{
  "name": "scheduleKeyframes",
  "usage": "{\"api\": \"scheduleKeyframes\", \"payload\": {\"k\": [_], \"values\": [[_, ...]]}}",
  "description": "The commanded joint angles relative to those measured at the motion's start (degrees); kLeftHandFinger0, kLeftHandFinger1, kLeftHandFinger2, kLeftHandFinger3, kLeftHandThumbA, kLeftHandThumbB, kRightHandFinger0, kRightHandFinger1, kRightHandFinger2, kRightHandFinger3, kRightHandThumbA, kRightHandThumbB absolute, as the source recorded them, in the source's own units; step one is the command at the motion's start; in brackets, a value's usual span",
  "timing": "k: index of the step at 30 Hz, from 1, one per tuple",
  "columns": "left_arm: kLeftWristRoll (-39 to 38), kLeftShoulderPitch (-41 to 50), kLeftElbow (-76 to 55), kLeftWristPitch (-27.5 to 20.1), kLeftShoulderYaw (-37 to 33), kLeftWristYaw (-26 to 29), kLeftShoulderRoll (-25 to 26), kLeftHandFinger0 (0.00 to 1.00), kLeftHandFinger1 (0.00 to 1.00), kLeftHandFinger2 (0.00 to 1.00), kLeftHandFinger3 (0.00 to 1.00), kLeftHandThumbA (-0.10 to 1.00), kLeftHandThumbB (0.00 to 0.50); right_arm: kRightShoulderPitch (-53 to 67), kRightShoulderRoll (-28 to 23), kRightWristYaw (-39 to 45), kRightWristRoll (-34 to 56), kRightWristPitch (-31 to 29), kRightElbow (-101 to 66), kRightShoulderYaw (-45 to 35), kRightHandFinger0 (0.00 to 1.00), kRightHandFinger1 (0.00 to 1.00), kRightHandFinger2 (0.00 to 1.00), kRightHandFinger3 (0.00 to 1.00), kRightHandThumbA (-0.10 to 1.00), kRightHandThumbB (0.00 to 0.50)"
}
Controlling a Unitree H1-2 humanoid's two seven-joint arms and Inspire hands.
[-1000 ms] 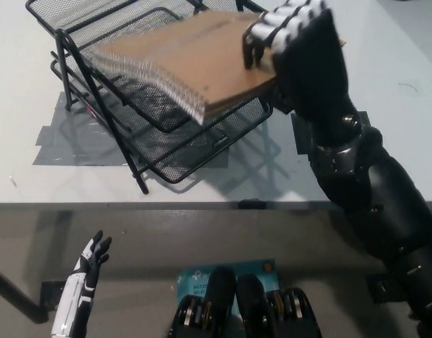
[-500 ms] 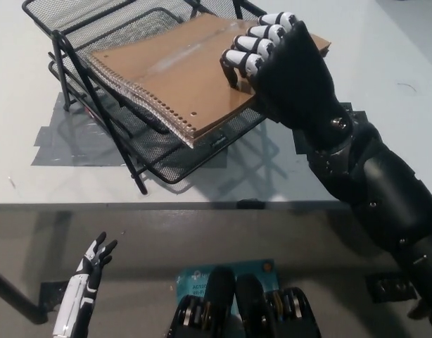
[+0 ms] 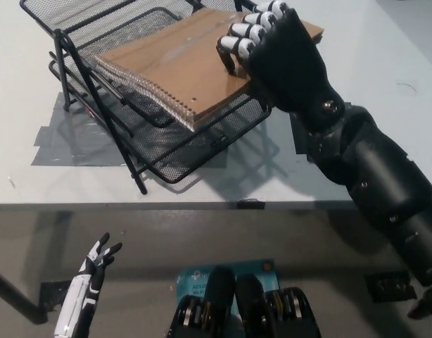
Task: A person hands a notebook to the robot and the robot grabs it with its right hand and places it in the file tray kept in the centre of the desk infront of it.
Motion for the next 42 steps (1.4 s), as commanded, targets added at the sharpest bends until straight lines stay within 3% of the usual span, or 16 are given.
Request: {"api": "scheduleKeyframes", "payload": {"k": [1,3,5,8,11,12,18,24,26,28,30,32,33,35,40,42], "values": [[0.44,-0.21,-1.94,-2.13,-0.78,-0.40,1.21,1.00,0.97,0.88,1.00,1.00,0.332,-8.41,0.67,-7.53,0.66,1.78,2.66,-1.32,0.00,0.00,0.01,0.25,0.83,0.000],[0.57,-0.24,-2.01,-2.13,-0.86,-0.20,1.19,1.00,0.97,0.88,1.00,1.00,0.335,-9.64,1.06,-8.32,1.39,1.15,5.18,-1.34,0.00,0.00,0.00,0.24,0.86,0.000],[0.43,-0.35,-2.10,-2.12,-0.82,-0.30,1.21,1.00,0.96,0.87,1.00,1.00,0.322,-10.72,1.73,-8.06,2.37,1.57,6.92,-1.75,0.00,0.00,0.00,0.11,0.98,0.000],[0.35,-0.69,-1.90,-2.12,-0.85,-0.47,1.35,1.00,0.96,0.86,1.00,1.00,0.318,-11.85,2.31,-8.83,2.92,2.41,8.18,-2.27,0.00,0.00,0.00,0.00,0.91,0.000],[-0.13,-0.93,-1.73,-2.12,-0.93,-0.76,1.25,1.00,0.96,0.85,1.00,1.00,0.329,-12.43,2.97,-8.87,4.38,2.32,8.98,-3.40,0.00,0.00,0.03,0.01,0.90,0.000],[-0.50,-0.90,-1.97,-2.12,-0.98,-1.10,1.25,1.00,0.96,0.84,1.00,1.00,0.335,-12.53,3.24,-8.91,4.82,2.25,9.07,-3.83,0.00,0.00,0.03,0.11,0.91,0.000],[1.03,-1.07,-2.05,-2.12,-1.24,-0.03,1.48,0.99,0.93,0.83,1.00,1.00,0.324,-13.17,4.51,-10.34,5.62,2.59,9.70,-5.35,0.00,0.00,0.02,0.02,0.97,0.000],[-0.65,-1.43,-2.11,-2.12,-0.94,-0.95,1.32,1.00,0.93,0.82,1.00,1.00,0.331,-13.25,5.27,-11.73,5.01,2.61,10.96,-5.13,0.00,0.00,0.01,0.00,0.88,0.026],[-0.70,-1.39,-2.43,-2.10,-0.96,-1.09,1.20,0.99,0.93,0.82,1.00,1.00,0.333,-12.39,5.75,-12.24,3.15,3.73,11.55,-3.64,0.00,0.00,0.06,0.11,0.95,0.000],[-0.03,-1.61,-2.35,-2.12,-1.08,-0.69,1.16,0.99,0.92,0.80,1.00,1.00,0.336,-11.63,6.16,-14.24,1.44,2.94,13.33,-1.33,0.00,0.00,0.04,0.16,0.87,0.000],[0.67,-1.61,-2.43,-1.45,-0.94,-0.42,0.98,0.98,0.91,0.80,1.00,1.00,0.348,-10.13,7.10,-15.57,-0.63,3.75,14.61,1.26,0.00,0.00,0.04,0.01,0.90,0.000],[0.55,-1.62,-2.44,-1.61,-0.97,-0.40,0.96,0.98,0.91,0.80,1.00,1.00,0.327,-9.61,7.37,-16.22,-1.35,3.94,15.35,2.79,0.00,0.00,0.03,0.00,0.84,0.000],[0.68,-1.50,-2.50,-1.85,-1.11,-0.32,0.91,0.97,0.90,0.79,1.00,1.00,0.321,-8.94,7.43,-16.11,-1.71,3.65,15.68,3.91,0.00,0.00,0.04,0.08,0.81,0.000],[1.17,-1.11,-2.65,-1.97,-1.17,-0.24,0.82,1.00,0.91,0.80,1.00,1.00,0.346,-7.47,7.62,-15.63,-2.70,3.62,16.91,7.20,0.00,0.00,0.01,0.02,0.69,0.000],[-0.58,-1.08,-2.83,-0.62,-0.88,-0.66,0.42,1.00,0.91,0.81,1.00,1.00,0.392,-5.83,8.45,-16.96,-7.35,6.39,22.44,15.19,0.00,0.00,0.00,0.00,0.79,0.002],[-0.28,-1.17,-2.74,-0.96,-0.91,-0.59,0.49,1.00,0.91,0.80,1.00,1.00,0.390,-5.80,8.85,-18.90,-7.83,6.92,24.59,17.17,0.00,0.00,0.00,0.00,0.75,0.030]]}}
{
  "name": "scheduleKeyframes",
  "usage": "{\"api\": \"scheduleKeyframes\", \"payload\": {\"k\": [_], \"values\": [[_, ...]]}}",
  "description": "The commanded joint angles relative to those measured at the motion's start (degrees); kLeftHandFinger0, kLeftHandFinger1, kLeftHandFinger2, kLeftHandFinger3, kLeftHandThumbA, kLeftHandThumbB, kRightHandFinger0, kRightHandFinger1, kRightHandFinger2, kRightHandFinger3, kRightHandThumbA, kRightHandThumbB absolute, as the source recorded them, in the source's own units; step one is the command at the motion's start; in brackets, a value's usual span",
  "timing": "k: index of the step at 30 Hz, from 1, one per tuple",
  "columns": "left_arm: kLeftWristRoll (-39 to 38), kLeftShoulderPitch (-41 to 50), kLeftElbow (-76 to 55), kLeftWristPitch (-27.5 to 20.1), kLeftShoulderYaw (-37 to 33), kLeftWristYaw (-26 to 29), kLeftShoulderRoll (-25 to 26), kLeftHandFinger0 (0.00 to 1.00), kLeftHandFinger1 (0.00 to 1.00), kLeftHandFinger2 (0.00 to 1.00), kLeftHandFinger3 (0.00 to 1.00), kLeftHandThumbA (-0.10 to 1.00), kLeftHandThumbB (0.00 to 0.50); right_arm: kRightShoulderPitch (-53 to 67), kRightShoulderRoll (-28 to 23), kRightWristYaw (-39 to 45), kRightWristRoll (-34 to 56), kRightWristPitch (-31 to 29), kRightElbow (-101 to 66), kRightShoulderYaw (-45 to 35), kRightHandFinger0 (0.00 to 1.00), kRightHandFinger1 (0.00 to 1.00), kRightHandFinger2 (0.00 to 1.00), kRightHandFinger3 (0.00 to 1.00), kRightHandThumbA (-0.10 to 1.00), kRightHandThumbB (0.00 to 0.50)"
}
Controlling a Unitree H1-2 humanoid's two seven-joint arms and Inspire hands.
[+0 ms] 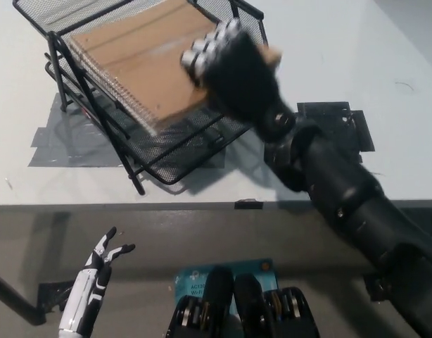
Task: A person hands a notebook to the robot and the robot grabs it with its right hand and places it in the file tray kept in the centre of the desk infront of it.
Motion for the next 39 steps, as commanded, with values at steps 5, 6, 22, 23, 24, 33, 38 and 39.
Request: {"api": "scheduleKeyframes", "payload": {"k": [5,6,22,23,24,33,38,39], "values": [[0.59,-0.28,-1.84,-1.90,-0.09,-0.27,0.62,0.92,0.87,0.80,1.00,1.00,0.393,-1.21,2.57,-7.83,-4.76,5.10,8.70,10.88,0.00,0.00,0.00,0.00,0.70,0.016],[0.72,-0.31,-1.88,-1.85,-0.10,-0.25,0.60,0.92,0.86,0.80,1.00,1.00,0.392,-1.31,2.56,-7.98,-4.44,5.23,9.20,11.23,0.00,0.00,0.00,0.00,0.70,0.015],[1.10,0.16,-2.99,-0.45,-0.18,-0.49,0.58,0.93,0.85,0.75,1.00,1.00,0.408,-7.16,2.16,-5.16,4.93,2.10,7.97,7.03,0.00,0.00,0.07,0.00,0.71,0.000],[0.87,0.15,-2.99,-0.55,-0.16,-0.55,0.57,0.92,0.84,0.75,1.00,1.00,0.397,-7.45,2.16,-5.14,4.96,2.02,7.89,6.96,0.00,0.00,0.07,0.00,0.74,0.000],[0.71,0.09,-2.95,-0.72,-0.13,-0.55,0.55,0.91,0.84,0.75,1.00,1.00,0.393,-7.98,2.15,-5.47,4.84,1.98,7.86,6.91,0.00,0.00,0.06,0.00,0.76,0.000],[0.91,-0.03,-2.77,-1.08,-0.11,-0.68,0.98,0.83,0.83,0.76,1.00,1.00,0.373,-9.23,2.45,-6.00,5.47,0.65,7.65,6.62,0.00,0.00,0.00,0.00,0.67,0.000],[1.51,-0.13,-2.74,-0.67,-0.19,-0.62,1.07,0.80,0.82,0.75,1.00,1.00,0.391,-10.43,4.12,-7.08,7.83,1.41,10.29,3.93,0.00,0.00,0.03,0.12,0.65,0.000],[2.17,-0.10,-2.78,-0.78,-0.31,-0.46,1.04,0.79,0.82,0.75,1.00,1.00,0.390,-11.34,4.85,-8.06,8.29,1.09,12.23,3.36,0.00,0.00,0.04,0.11,0.64,0.000]]}}
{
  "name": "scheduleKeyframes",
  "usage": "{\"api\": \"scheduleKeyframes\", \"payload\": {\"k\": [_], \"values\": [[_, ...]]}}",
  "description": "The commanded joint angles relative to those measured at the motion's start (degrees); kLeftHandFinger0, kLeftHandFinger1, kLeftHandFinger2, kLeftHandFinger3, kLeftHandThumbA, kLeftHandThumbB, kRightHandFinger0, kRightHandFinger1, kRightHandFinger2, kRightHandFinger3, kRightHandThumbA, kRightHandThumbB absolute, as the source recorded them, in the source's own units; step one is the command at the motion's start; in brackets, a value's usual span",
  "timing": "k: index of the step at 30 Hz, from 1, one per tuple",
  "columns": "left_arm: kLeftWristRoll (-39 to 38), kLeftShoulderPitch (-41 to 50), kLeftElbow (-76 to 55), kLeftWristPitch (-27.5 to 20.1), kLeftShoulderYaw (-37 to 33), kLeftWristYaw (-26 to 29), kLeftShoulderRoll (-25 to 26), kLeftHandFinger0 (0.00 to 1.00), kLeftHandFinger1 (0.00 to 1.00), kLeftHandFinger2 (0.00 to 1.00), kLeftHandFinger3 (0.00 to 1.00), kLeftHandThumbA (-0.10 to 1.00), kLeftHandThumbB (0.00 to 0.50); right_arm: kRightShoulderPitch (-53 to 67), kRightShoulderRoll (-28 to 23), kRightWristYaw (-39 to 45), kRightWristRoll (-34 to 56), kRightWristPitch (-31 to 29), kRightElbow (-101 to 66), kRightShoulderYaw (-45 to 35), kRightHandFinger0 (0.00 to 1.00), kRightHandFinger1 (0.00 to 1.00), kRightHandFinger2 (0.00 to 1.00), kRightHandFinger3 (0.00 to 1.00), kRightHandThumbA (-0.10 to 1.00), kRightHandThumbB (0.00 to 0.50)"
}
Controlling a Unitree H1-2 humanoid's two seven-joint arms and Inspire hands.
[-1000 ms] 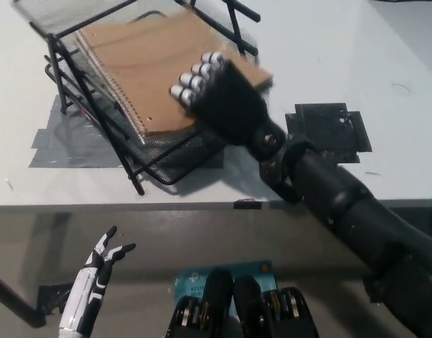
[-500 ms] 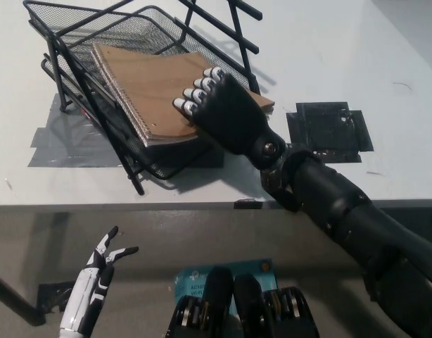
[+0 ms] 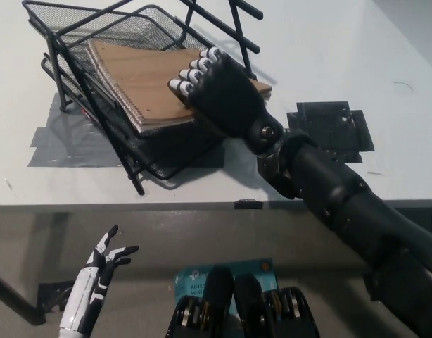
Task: A person hands a notebook to the robot and the robot grabs it with its right hand and places it in the file tray kept in the centre of the desk infront of it.
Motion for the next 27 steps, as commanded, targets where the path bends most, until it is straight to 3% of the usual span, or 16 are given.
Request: {"api": "scheduleKeyframes", "payload": {"k": [1,3,4,5,9,11,13,14,16,17,18,19,22,25,27], "values": [[0.94,-0.01,-1.79,-0.73,-0.30,-0.52,0.86,0.80,0.82,0.75,1.00,1.00,0.387,-8.18,3.32,-3.08,4.36,-0.78,2.47,-2.88,0.00,0.00,0.05,0.07,0.70,0.000],[0.64,0.22,-1.96,-0.56,-0.42,-0.64,0.62,0.80,0.82,0.75,1.00,1.00,0.387,-9.03,3.95,-3.13,4.53,-0.26,3.86,-3.18,0.00,0.00,0.10,0.10,0.73,0.000],[0.79,0.05,-1.62,-1.29,-0.45,-0.49,0.57,0.80,0.81,0.73,1.00,1.00,0.382,-10.17,4.62,-3.14,4.65,-0.20,5.42,-3.19,0.00,0.00,0.19,0.15,0.74,0.000],[0.89,0.04,-1.65,-1.38,-0.48,-0.43,0.55,0.80,0.81,0.73,1.00,1.00,0.383,-10.86,5.05,-3.37,4.54,-0.09,6.49,-3.03,0.00,0.00,0.14,0.11,0.75,0.000],[0.61,-0.29,-1.72,-1.60,-0.66,-0.57,0.54,0.77,0.79,0.72,0.99,1.00,0.373,-13.41,6.67,-2.81,4.52,0.42,10.90,-2.37,0.00,0.00,0.13,0.09,0.80,0.000],[0.84,-0.36,-1.85,-1.60,-0.77,-0.61,0.65,0.79,0.79,0.71,0.98,1.00,0.366,-14.29,7.12,-2.91,4.55,0.61,12.51,-2.01,0.00,0.00,0.16,0.14,0.78,0.000],[1.05,-0.47,-1.85,-1.40,-0.95,-0.65,0.69,0.82,0.78,0.69,0.95,1.00,0.377,-15.34,7.59,-0.38,5.42,1.35,14.29,-2.23,0.00,0.00,0.21,0.31,0.85,0.000],[1.38,-0.55,-1.72,-1.54,-1.05,-0.50,0.62,0.83,0.77,0.68,0.94,1.00,0.371,-15.67,7.73,2.60,6.28,1.93,14.77,-2.78,0.00,0.02,0.31,0.38,0.95,0.000],[1.77,-0.63,-1.59,-1.71,-1.17,-0.29,0.56,0.84,0.77,0.68,0.93,1.00,0.370,-15.98,7.86,5.83,7.28,2.53,15.25,-3.36,0.00,0.02,0.33,0.40,0.98,0.000],[2.13,-0.72,-1.71,-1.41,-1.25,-0.20,0.59,0.84,0.76,0.67,0.92,1.00,0.370,-16.07,8.09,12.22,9.70,2.58,15.45,-5.04,0.05,0.16,0.50,0.53,1.00,0.074],[2.28,-0.84,-1.71,-1.32,-1.29,-0.18,0.59,0.83,0.75,0.67,0.91,1.00,0.374,-15.76,8.25,20.13,12.51,1.90,15.08,-6.87,0.54,0.73,1.00,0.99,1.00,0.206],[2.11,-0.92,-1.80,-1.07,-1.30,-0.30,0.64,0.82,0.74,0.66,0.90,1.00,0.381,-15.19,8.40,29.69,15.76,1.60,14.11,-8.86,1.00,1.00,1.00,1.00,0.98,0.320],[1.57,-1.23,-1.93,-0.56,-1.25,-0.56,0.78,0.81,0.73,0.65,0.89,1.00,0.380,-12.94,7.96,47.51,21.90,2.71,8.79,-11.84,1.00,1.00,1.00,1.00,0.90,0.436],[1.28,-1.19,-2.22,-0.31,-1.19,-0.70,0.89,0.78,0.72,0.64,0.88,0.99,0.377,-6.64,4.65,61.55,25.74,8.07,-7.07,-10.13,1.00,1.00,1.00,1.00,0.88,0.470],[1.51,-1.35,-2.36,-0.42,-1.10,-0.87,1.44,0.78,0.72,0.63,0.86,1.00,0.370,-0.84,-1.65,78.22,31.97,17.78,-26.60,-6.50,1.00,1.00,1.00,1.00,0.92,0.500]]}}
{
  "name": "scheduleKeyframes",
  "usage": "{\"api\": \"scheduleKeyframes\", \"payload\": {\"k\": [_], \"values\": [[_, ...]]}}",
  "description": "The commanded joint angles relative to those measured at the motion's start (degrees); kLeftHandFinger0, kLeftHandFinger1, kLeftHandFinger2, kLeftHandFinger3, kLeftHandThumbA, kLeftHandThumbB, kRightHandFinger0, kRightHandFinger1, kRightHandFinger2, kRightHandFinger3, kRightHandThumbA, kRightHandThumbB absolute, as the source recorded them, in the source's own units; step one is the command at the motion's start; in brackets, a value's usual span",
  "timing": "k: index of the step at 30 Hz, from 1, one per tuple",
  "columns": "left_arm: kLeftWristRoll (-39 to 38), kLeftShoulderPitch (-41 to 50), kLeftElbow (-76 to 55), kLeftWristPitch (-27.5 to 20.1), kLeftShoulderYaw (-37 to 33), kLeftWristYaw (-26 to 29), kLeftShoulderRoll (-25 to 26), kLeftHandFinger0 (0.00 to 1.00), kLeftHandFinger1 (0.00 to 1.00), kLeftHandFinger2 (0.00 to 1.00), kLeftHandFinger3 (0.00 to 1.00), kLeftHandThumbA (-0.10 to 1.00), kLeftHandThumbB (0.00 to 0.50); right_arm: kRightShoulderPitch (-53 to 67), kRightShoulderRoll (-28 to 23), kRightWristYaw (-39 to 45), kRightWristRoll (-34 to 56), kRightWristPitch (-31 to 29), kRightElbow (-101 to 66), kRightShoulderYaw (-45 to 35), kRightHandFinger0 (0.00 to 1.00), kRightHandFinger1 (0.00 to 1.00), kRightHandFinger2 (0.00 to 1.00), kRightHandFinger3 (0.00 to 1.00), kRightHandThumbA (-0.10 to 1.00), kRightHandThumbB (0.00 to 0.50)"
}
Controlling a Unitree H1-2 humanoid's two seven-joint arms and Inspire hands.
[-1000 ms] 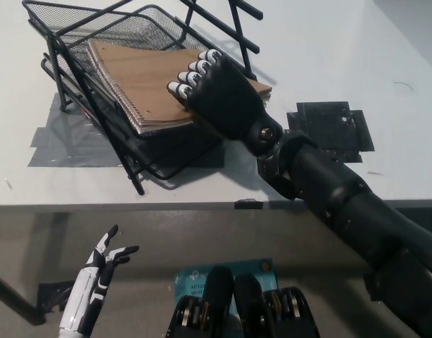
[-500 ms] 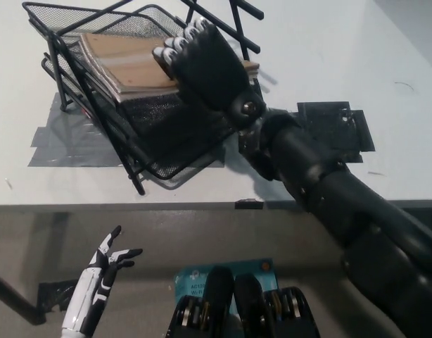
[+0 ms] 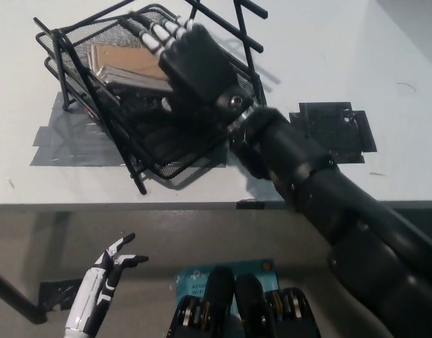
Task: A person hands a notebook to the robot and the robot grabs it with its right hand and places it in the file tray kept in the centre of the desk infront of it.
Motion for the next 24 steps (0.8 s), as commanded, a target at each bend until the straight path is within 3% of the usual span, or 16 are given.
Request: {"api": "scheduleKeyframes", "payload": {"k": [1,6,8,9,11,14,16,17,19,24], "values": [[0.56,-1.17,-2.75,-0.61,0.02,-0.92,1.55,0.78,0.72,0.63,0.86,1.00,0.370,7.27,-9.46,67.48,26.74,18.64,-43.13,-2.03,1.00,1.00,1.00,1.00,0.92,0.500],[1.09,-1.13,-2.82,-0.30,0.31,-0.78,2.08,0.76,0.72,0.64,0.86,1.00,0.371,9.50,-21.51,81.50,35.36,30.30,-65.36,1.49,1.00,1.00,1.00,1.00,0.84,0.500],[0.77,-1.21,-2.86,0.24,0.49,-0.82,2.11,0.75,0.72,0.64,0.85,0.98,0.385,9.19,-26.34,85.21,39.51,34.20,-72.17,1.77,1.00,1.00,1.00,1.00,0.84,0.500],[-0.11,-1.35,-2.77,0.56,0.62,-1.02,2.05,0.76,0.71,0.63,0.85,0.96,0.359,7.90,-32.47,88.66,45.33,39.31,-79.91,1.48,1.00,1.00,1.00,1.00,0.89,0.500],[-0.85,-1.56,-2.44,0.11,0.69,-1.20,2.09,0.76,0.71,0.63,0.85,0.94,0.352,6.60,-37.50,90.82,50.28,43.00,-85.82,0.80,1.00,1.00,1.00,1.00,0.94,0.500],[-0.32,-1.89,-1.91,-0.76,0.69,-0.92,2.21,0.80,0.70,0.62,0.84,0.95,0.336,5.40,-42.92,91.60,56.65,44.38,-90.99,-0.89,1.00,1.00,1.00,1.00,1.00,0.500],[0.31,-2.21,-1.88,-0.76,0.62,-0.83,2.36,0.84,0.70,0.61,0.86,0.96,0.341,4.80,-48.27,90.83,65.75,45.25,-95.75,-3.85,1.00,1.00,1.00,1.00,1.00,0.497],[0.58,-2.30,-2.06,-0.26,0.64,-0.85,2.50,0.92,0.73,0.61,0.87,0.98,0.350,4.88,-52.44,89.29,71.67,45.47,-99.40,-6.21,1.00,1.00,1.00,1.00,1.00,0.500],[0.74,-2.41,-2.19,0.12,0.67,-0.87,2.62,0.96,0.74,0.61,0.87,0.98,0.353,4.99,-55.19,88.28,75.41,45.55,-101.77,-7.81,1.00,1.00,1.00,1.00,1.00,0.500],[-0.29,-3.04,-2.44,0.75,1.26,-0.78,2.66,0.91,0.74,0.65,0.88,0.97,0.350,7.71,-69.25,79.69,92.56,45.21,-113.39,-16.23,1.00,1.00,1.00,1.00,0.99,0.500]]}}
